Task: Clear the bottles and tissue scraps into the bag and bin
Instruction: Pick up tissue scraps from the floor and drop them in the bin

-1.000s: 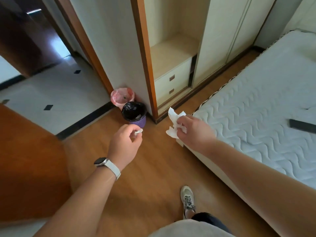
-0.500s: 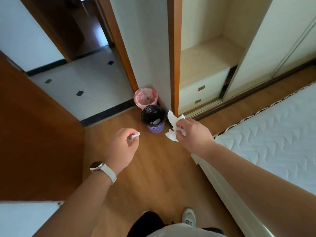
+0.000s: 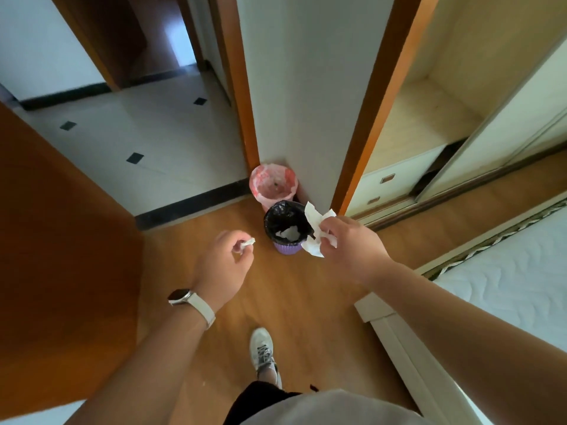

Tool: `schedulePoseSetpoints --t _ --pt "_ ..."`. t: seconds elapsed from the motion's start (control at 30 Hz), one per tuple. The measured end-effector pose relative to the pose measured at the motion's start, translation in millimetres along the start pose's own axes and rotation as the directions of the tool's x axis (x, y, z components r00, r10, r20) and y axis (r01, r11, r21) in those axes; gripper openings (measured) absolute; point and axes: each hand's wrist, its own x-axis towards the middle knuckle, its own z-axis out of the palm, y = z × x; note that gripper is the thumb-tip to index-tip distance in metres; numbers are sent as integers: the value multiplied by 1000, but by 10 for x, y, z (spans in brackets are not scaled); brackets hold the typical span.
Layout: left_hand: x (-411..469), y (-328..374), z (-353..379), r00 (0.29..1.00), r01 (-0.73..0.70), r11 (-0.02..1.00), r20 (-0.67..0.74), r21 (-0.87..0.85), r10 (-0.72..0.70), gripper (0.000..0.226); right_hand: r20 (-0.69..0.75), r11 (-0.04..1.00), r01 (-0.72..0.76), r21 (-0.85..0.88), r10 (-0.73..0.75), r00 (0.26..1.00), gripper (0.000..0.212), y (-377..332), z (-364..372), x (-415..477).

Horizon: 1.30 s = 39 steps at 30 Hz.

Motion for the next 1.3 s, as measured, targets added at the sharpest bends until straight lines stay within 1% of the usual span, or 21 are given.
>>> schedulePoseSetpoints --t 0.1,0.17,0.27,0.47,0.7,0.9,1.07,1.2,1.23,1.3 --pt "460 -310 -73 998 -44 999 36 -32 45 13 -23 999 -22 -27 22 999 24 -176 89 373" --pt "728 -452 -114 995 -87 995 40 -46 88 13 -30 997 -72 -26 71 997 24 -271 121 579" --pt "1049 -556 -169 993 -104 994 49 -21 105 13 -52 993 -120 -24 118 992 25 -369 168 790" --pt "1485 -710 -120 989 -91 995 117 -47 96 14 -35 982 -184 -45 183 983 25 -383 272 1133" --pt "2053 -877 142 982 -59 998 178 -27 63 14 4 974 -223 -32 223 975 25 -103 524 1642" --pt "2586 -1011 393 972 3 999 233 33 -11 17 85 977 -213 18 211 974 24 225 798 2265" --pt "3080 -1079 647 946 -50 995 324 82 21 17 133 973 -228 29 222 966 26 488 888 2738" --pt "3482 -1124 818 929 -90 990 367 108 45 16 204 992 -103 -69 115 972 25 610 1009 2975" --pt "3567 -1143 853 926 -102 989 374 107 55 15 217 993 -88 -76 102 971 26 628 1046 3034" --pt "3714 -1209 934 914 -113 986 401 120 56 14 234 993 -103 -64 115 965 27 671 1122 3160"
